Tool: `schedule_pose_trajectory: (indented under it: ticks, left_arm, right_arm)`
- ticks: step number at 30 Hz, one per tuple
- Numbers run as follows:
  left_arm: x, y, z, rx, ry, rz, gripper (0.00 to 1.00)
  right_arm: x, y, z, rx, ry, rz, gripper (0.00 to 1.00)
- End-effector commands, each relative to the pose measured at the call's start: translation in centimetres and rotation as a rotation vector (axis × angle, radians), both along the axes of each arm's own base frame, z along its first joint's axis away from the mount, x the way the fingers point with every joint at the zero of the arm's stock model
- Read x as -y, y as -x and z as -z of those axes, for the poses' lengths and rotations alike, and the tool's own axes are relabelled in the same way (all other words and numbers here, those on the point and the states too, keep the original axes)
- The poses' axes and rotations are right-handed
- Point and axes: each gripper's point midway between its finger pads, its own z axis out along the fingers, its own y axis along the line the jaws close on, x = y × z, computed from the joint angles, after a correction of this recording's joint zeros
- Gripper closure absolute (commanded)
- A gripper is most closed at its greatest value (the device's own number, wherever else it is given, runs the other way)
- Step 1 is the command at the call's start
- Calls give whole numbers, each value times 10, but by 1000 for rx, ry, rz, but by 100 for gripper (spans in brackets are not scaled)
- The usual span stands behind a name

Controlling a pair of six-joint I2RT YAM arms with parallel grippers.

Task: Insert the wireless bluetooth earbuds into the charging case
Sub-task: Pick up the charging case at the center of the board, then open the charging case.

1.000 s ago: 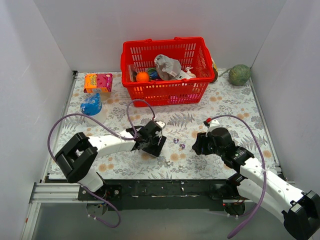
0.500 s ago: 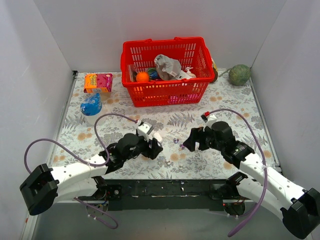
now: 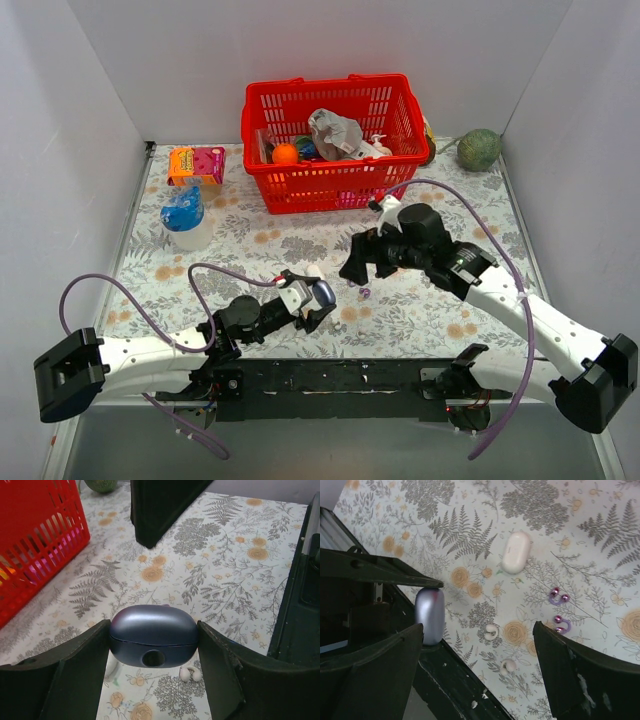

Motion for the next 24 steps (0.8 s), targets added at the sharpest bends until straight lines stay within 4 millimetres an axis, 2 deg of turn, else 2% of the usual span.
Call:
schedule_pose_trajectory:
  ticks: [1,7,17,24]
  left_arm:
    - [-3,-13,-26,171,19,-54,100]
    - [0,-13,-34,188,14,-49,100]
    - [4,-7,-35,173,16,-14,100]
    - [7,-4,-43,180,31,2,100]
  right_arm:
    - [-9,11,-16,61,109,-39,2]
    - [-27,17,-21,91,106,-61,2]
    - [-51,28,-10,65,112,-137,5]
    - [-56,26,5,30,138,-131,8]
